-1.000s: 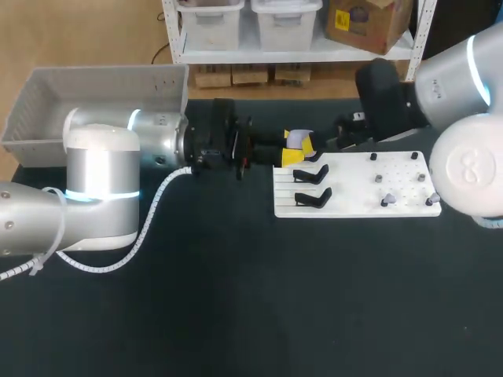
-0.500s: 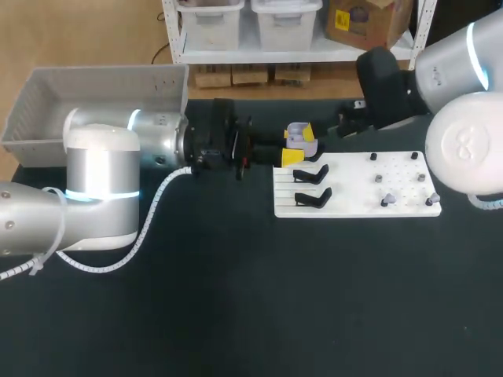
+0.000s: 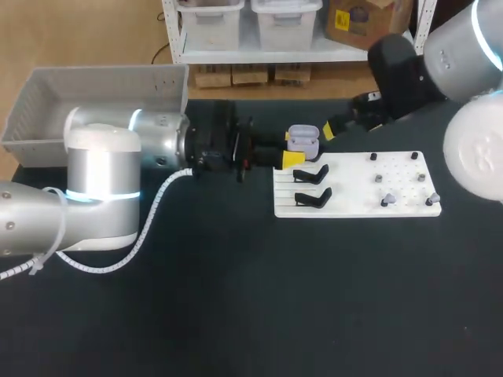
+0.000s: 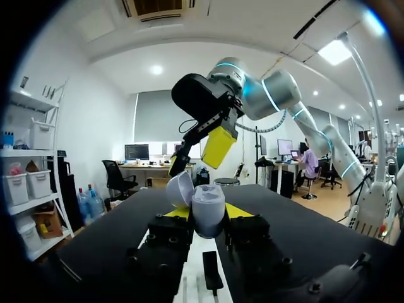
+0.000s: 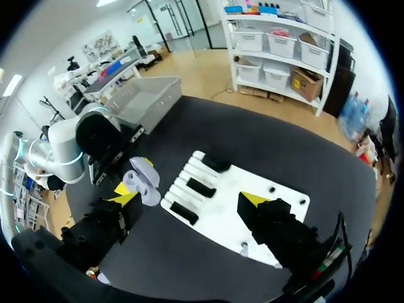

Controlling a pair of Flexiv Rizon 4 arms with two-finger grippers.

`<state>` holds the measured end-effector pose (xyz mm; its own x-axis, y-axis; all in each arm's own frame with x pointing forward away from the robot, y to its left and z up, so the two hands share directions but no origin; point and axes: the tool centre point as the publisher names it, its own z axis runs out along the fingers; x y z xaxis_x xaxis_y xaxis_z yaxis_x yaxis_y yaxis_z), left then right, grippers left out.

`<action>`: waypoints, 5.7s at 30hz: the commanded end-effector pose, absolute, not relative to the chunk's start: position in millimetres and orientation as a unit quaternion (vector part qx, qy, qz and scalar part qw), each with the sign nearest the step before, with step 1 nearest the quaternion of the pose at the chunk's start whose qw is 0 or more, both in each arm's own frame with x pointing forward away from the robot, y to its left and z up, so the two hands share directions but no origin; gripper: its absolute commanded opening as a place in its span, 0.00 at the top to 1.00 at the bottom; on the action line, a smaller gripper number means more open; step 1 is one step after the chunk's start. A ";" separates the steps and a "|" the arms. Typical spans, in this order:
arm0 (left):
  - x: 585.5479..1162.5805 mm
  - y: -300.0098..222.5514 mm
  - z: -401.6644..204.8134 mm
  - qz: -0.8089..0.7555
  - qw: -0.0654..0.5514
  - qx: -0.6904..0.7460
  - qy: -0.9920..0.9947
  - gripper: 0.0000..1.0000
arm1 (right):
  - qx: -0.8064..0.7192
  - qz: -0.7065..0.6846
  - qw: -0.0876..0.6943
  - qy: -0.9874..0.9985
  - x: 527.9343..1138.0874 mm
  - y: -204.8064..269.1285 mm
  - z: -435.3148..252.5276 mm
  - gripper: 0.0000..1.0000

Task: Pick up each earbud case from the left stands, insert the matching earbuds, close the lid, and place the case in the box.

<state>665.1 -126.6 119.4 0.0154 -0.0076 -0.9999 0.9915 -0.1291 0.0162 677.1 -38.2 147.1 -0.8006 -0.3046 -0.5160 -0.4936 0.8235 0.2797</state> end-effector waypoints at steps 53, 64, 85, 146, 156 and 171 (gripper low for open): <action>662.3 -131.4 118.0 -0.517 0.493 0.533 0.452 1.00 | -0.116 -0.001 0.109 0.987 602.5 -161.0 86.3 0.00; 662.3 -131.4 118.0 -0.517 0.493 0.533 0.452 1.00 | -0.089 0.010 0.083 0.993 612.0 -176.1 60.5 0.00; 662.3 -131.4 118.0 -0.517 0.493 0.533 0.452 1.00 | -0.103 -0.036 0.080 0.991 621.6 -191.4 40.2 0.35; 662.3 -131.4 118.0 -0.517 0.493 0.533 0.452 1.00 | -0.145 -0.086 0.061 0.984 640.6 -204.5 8.6 0.74; 662.3 -131.4 118.0 -0.517 0.493 0.533 0.452 1.00 | -0.144 -0.088 0.063 0.984 641.1 -204.7 9.4 1.00; 662.3 -131.4 118.0 -0.517 0.493 0.533 0.452 1.00 | -0.052 -0.120 0.041 0.991 621.3 -195.6 51.9 1.00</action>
